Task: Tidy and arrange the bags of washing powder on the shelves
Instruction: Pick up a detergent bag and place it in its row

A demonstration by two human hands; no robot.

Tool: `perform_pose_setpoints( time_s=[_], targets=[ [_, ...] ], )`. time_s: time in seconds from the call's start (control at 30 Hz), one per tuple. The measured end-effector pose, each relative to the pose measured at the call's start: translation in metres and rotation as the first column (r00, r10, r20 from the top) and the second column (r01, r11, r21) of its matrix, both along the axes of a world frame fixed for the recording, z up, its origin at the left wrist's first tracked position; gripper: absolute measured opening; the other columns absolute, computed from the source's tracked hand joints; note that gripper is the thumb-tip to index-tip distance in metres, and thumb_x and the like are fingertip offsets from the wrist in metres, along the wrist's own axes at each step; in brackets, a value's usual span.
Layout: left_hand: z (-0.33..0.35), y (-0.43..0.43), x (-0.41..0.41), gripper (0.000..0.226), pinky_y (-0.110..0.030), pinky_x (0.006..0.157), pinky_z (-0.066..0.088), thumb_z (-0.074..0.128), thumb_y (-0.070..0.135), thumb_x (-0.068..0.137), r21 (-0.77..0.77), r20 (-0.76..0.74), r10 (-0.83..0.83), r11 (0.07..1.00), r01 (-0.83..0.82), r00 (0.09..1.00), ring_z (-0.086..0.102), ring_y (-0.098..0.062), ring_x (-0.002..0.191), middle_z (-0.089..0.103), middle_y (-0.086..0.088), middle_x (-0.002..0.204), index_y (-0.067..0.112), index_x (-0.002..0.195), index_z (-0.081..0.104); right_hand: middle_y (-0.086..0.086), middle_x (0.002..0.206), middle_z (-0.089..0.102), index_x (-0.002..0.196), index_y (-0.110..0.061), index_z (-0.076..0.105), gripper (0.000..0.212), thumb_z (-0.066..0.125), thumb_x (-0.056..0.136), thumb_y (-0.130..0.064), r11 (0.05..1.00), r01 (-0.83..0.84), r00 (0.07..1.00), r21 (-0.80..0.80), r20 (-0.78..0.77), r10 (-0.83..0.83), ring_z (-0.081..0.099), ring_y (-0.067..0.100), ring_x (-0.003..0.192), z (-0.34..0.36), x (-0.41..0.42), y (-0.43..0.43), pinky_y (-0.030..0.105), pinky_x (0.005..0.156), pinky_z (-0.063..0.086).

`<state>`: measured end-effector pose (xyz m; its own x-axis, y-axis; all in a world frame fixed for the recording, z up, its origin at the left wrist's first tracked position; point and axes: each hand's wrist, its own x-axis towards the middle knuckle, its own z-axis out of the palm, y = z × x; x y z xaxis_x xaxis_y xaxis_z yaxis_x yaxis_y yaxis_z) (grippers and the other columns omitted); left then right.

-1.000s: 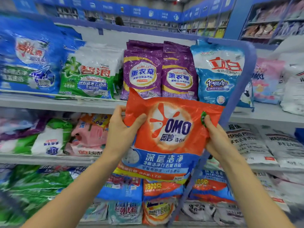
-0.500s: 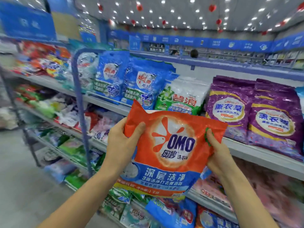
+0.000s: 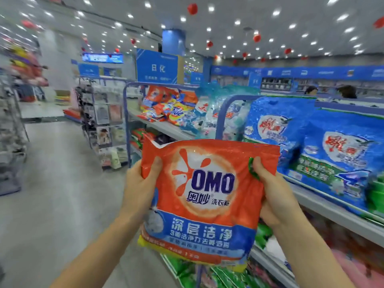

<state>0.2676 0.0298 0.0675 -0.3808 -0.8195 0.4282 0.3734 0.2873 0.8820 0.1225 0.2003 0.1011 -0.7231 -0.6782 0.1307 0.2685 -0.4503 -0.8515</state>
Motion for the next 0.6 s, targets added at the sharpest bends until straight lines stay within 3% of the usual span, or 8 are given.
perform_pose_setpoints(
  time_s=[0.1, 0.17, 0.23, 0.37, 0.47, 0.53, 0.57, 0.6],
  targets=[
    [0.005, -0.073, 0.022, 0.036, -0.021, 0.050, 0.053, 0.057, 0.054, 0.073, 0.026, -0.004, 0.055, 0.998, -0.055, 0.998, 0.072, -0.014, 0.065, 0.075, 0.003, 0.076, 0.020, 0.083, 0.067, 0.002, 0.073, 0.074, 0.080, -0.014, 0.071, 0.021, 0.061, 0.074, -0.031, 0.998, -0.065, 0.998, 0.009, -0.010, 0.065, 0.070, 0.015, 0.062, 0.014, 0.014, -0.080, 0.029, 0.050, 0.056],
    [0.010, -0.116, 0.036, 0.037, -0.018, 0.047, 0.051, 0.056, 0.054, 0.074, 0.008, -0.030, 0.111, 0.994, -0.111, 0.993, 0.070, -0.010, 0.059, 0.073, 0.006, 0.069, 0.018, 0.080, 0.065, 0.001, 0.069, 0.072, 0.072, -0.016, 0.074, 0.021, 0.062, 0.075, -0.033, 0.993, -0.114, 0.993, 0.024, -0.030, 0.115, 0.069, 0.014, 0.058, 0.023, 0.022, -0.130, 0.034, 0.052, 0.058],
    [0.014, -0.154, 0.051, 0.039, -0.015, 0.044, 0.049, 0.055, 0.054, 0.075, -0.009, -0.040, 0.161, 0.987, -0.161, 0.986, 0.068, -0.006, 0.055, 0.072, 0.008, 0.063, 0.016, 0.077, 0.062, -0.001, 0.065, 0.071, 0.076, -0.015, 0.071, 0.020, 0.062, 0.082, -0.032, 0.989, -0.143, 0.989, 0.041, -0.030, 0.144, 0.068, 0.013, 0.055, 0.031, 0.030, -0.179, 0.033, 0.051, 0.058],
    [0.024, -0.233, 0.071, 0.044, -0.020, 0.048, 0.052, 0.056, 0.061, 0.073, 0.027, 0.001, 0.206, 0.978, -0.206, 0.979, 0.071, -0.013, 0.062, 0.074, 0.003, 0.071, 0.019, 0.082, 0.066, -0.002, 0.066, 0.072, 0.083, -0.017, 0.067, 0.017, 0.059, 0.088, -0.030, 0.971, -0.235, 0.971, 0.039, -0.042, 0.237, 0.068, 0.012, 0.056, 0.048, 0.040, -0.271, 0.028, 0.050, 0.056],
    [0.020, -0.291, 0.085, 0.038, -0.024, 0.054, 0.055, 0.052, 0.058, 0.076, 0.056, -0.083, 0.207, 0.978, -0.203, 0.975, 0.072, -0.016, 0.070, 0.074, 0.004, 0.075, 0.023, 0.086, 0.065, -0.002, 0.062, 0.070, 0.076, -0.017, 0.067, 0.021, 0.059, 0.089, -0.030, 0.951, -0.305, 0.950, 0.044, -0.049, 0.307, 0.067, 0.012, 0.053, 0.059, 0.044, -0.338, 0.028, 0.049, 0.056],
    [0.011, -0.324, 0.089, 0.032, -0.018, 0.057, 0.053, 0.048, 0.053, 0.081, 0.090, -0.167, 0.146, 0.987, -0.132, 0.975, 0.068, -0.012, 0.073, 0.072, 0.012, 0.070, 0.027, 0.088, 0.065, -0.003, 0.059, 0.069, 0.075, -0.017, 0.065, 0.021, 0.060, 0.089, -0.031, 0.935, -0.350, 0.935, 0.056, -0.036, 0.352, 0.065, 0.011, 0.051, 0.064, 0.042, -0.382, 0.028, 0.051, 0.056],
    [0.002, -0.337, 0.092, 0.028, -0.012, 0.057, 0.050, 0.051, 0.052, 0.084, 0.029, -0.129, 0.079, 0.997, -0.076, 0.988, 0.066, -0.005, 0.070, 0.070, 0.017, 0.062, 0.031, 0.080, 0.070, -0.003, 0.059, 0.068, 0.074, -0.016, 0.065, 0.021, 0.060, 0.089, -0.031, 0.928, -0.368, 0.928, 0.062, -0.032, 0.370, 0.065, 0.011, 0.051, 0.066, 0.040, -0.403, 0.030, 0.053, 0.056],
    [-0.014, -0.365, 0.101, 0.033, -0.008, 0.066, 0.048, 0.052, 0.040, 0.093, -0.036, -0.186, 0.202, 0.977, -0.212, 0.962, 0.066, -0.001, 0.072, 0.070, 0.015, 0.061, 0.032, 0.072, 0.076, -0.002, 0.059, 0.069, 0.074, -0.016, 0.066, 0.023, 0.060, 0.089, -0.031, 0.921, -0.384, 0.922, 0.063, -0.028, 0.387, 0.066, 0.012, 0.052, 0.067, 0.036, -0.424, 0.031, 0.056, 0.056]
  ],
)
